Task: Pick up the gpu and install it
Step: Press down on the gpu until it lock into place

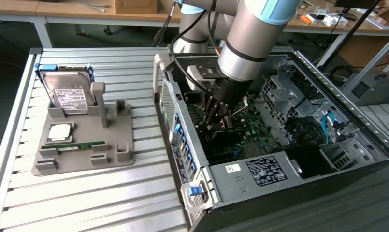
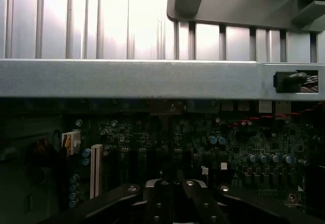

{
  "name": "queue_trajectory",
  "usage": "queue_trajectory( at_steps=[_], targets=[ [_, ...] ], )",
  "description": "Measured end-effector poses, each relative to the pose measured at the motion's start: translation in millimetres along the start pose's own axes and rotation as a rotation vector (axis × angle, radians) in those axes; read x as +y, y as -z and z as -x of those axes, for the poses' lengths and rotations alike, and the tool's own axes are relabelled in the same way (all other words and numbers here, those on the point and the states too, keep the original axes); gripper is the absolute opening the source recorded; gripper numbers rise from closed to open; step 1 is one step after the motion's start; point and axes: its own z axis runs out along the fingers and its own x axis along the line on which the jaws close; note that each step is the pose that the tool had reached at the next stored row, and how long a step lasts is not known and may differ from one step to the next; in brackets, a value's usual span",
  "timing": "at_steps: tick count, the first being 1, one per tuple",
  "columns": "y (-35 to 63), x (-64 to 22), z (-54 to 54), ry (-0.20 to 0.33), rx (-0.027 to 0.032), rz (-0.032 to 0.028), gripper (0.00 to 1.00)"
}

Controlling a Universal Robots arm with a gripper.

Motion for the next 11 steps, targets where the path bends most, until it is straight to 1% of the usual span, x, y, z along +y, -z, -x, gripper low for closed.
queue_trajectory(
  at_steps=[1,3,6,11],
  targets=[
    [6.5,-4.9,4.7,-0.001,-0.0003,0.0002,0.11],
    [6.3,-5.5,4.4,0.000,-0.0015,-0.0008,0.11],
    [6.6,-5.4,4.1,0.000,-0.0004,-0.0003,0.11],
    [6.6,-5.4,4.2,0.000,-0.0005,-0.0003,0.11]
  ],
)
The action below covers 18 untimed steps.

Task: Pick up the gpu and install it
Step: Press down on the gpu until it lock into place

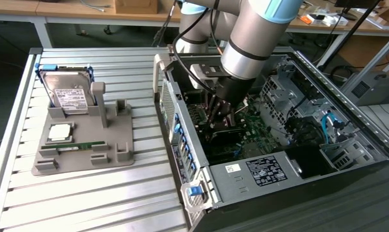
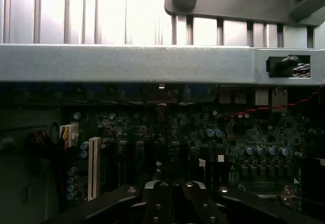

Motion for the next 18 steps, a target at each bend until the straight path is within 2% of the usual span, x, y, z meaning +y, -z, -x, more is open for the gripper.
queue_trajectory(
  at_steps=[18],
  targets=[
    [0.0,0.0,0.0,0.000,0.0000,0.0000,0.11]
  ],
)
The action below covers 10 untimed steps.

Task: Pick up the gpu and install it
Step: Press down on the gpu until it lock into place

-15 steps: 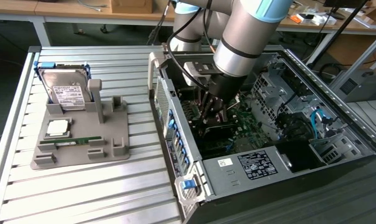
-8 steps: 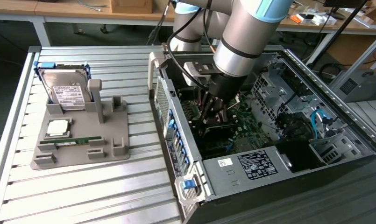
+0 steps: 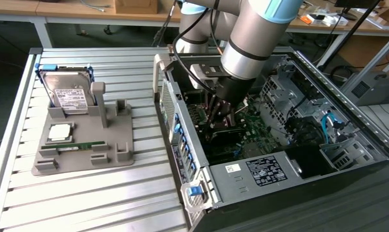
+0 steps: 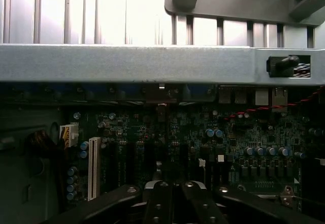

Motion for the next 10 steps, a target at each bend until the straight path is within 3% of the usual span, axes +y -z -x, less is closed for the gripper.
queue_trajectory(
  at_steps=[10],
  targets=[
    [0.0,0.0,0.0,0.000,0.0000,0.0000,0.11]
  ],
)
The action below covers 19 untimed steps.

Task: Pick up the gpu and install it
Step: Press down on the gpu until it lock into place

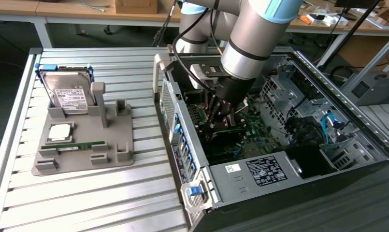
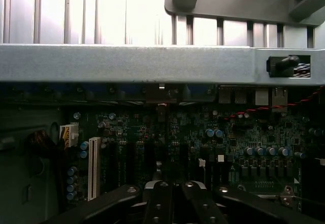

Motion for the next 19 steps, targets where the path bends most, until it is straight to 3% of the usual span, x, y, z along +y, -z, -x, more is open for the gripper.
queue_trajectory(
  at_steps=[19],
  targets=[
    [0.0,0.0,0.0,0.000,0.0000,0.0000,0.11]
  ],
)
